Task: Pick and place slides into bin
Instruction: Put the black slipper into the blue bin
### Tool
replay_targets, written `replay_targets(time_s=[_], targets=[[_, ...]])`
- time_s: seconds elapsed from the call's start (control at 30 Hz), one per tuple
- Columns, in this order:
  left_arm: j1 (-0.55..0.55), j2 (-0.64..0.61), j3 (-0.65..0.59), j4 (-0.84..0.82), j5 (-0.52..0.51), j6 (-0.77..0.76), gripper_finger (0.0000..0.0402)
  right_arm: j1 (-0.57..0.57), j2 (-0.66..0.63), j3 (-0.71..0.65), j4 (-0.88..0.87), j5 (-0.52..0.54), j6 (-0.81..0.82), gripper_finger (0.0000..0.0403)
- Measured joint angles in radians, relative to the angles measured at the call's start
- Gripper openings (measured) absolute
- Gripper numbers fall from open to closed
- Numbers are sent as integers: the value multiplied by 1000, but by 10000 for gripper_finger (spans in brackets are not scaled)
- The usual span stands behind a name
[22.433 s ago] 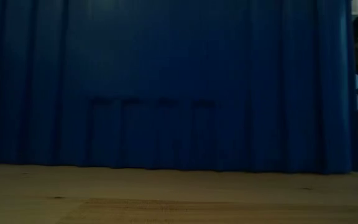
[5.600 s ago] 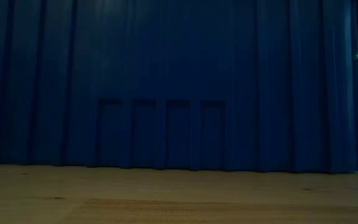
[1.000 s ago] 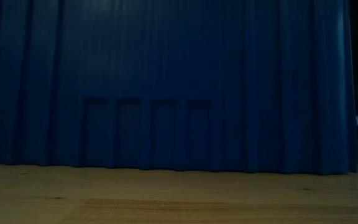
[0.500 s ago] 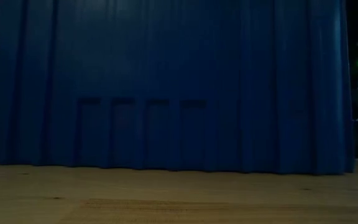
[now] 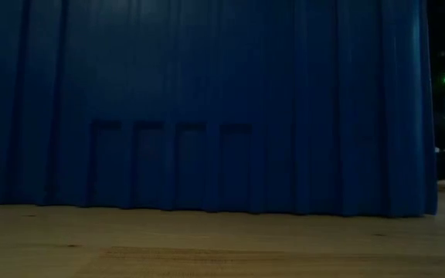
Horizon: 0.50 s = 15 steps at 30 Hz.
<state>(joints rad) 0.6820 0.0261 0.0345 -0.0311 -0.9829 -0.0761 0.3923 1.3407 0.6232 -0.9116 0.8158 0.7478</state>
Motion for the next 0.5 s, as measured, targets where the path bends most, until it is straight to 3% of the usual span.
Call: replay_targets(time_s=[0.17,0.5], targets=[[0,0,0,0,0,0,202,0,-1,62,-123,-67,38,12],[0,0,0,0,0,0,202,0,-1,348,-530,-251,66,12]])
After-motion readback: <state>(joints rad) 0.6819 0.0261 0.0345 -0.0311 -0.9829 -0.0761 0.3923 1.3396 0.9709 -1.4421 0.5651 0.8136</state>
